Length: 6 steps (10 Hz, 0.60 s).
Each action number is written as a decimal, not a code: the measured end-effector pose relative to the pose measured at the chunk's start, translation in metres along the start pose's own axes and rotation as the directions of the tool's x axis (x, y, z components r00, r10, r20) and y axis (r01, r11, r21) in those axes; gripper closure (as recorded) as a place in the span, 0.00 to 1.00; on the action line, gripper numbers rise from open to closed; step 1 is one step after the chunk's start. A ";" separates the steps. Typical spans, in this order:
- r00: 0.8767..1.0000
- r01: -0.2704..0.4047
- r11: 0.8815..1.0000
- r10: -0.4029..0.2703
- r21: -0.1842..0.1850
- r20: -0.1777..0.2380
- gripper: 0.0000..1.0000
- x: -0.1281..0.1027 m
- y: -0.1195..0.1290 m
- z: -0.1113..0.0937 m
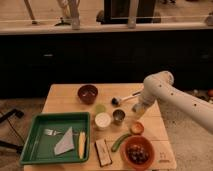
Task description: Wipe table surface with sponge
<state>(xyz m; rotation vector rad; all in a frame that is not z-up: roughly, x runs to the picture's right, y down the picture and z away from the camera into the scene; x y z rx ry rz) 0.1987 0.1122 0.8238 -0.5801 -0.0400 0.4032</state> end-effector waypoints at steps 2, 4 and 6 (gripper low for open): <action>1.000 -0.001 1.000 0.001 -0.003 0.001 0.20 0.000 -0.001 0.002; 0.997 0.073 0.997 -0.073 -0.014 0.010 0.20 0.009 -0.010 0.004; 0.987 0.160 0.987 -0.160 -0.026 0.024 0.20 0.015 -0.020 0.018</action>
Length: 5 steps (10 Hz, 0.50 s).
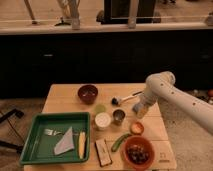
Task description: Wipe table surface with sponge
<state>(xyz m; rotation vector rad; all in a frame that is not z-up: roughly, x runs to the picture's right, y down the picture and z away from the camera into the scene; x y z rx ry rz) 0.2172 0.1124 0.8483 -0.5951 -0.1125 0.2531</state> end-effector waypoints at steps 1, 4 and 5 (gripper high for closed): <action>1.000 0.026 1.000 -0.026 0.000 0.004 0.20 0.001 -0.004 0.001; 0.992 0.129 0.991 -0.130 0.029 0.006 0.20 0.009 -0.015 0.003; 0.981 0.193 0.980 -0.194 0.040 0.020 0.20 0.010 -0.021 0.003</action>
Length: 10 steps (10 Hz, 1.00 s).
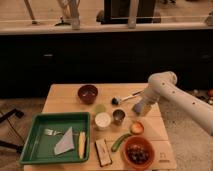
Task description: Wipe table surface with sponge
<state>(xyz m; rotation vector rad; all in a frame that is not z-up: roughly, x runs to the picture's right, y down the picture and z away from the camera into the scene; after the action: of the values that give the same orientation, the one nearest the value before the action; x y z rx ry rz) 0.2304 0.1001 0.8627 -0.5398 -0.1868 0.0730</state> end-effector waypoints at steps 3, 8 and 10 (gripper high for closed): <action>0.990 0.138 0.990 -0.138 -0.004 0.016 0.20 0.012 -0.015 0.003; 0.979 0.206 0.978 -0.206 -0.039 -0.002 0.20 0.019 -0.023 0.022; 0.972 0.233 0.971 -0.234 -0.048 -0.032 0.20 0.024 -0.022 0.036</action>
<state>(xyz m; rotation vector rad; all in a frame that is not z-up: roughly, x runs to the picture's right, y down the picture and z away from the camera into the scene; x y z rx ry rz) 0.2477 0.1024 0.9081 -0.5593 -0.2146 -0.1709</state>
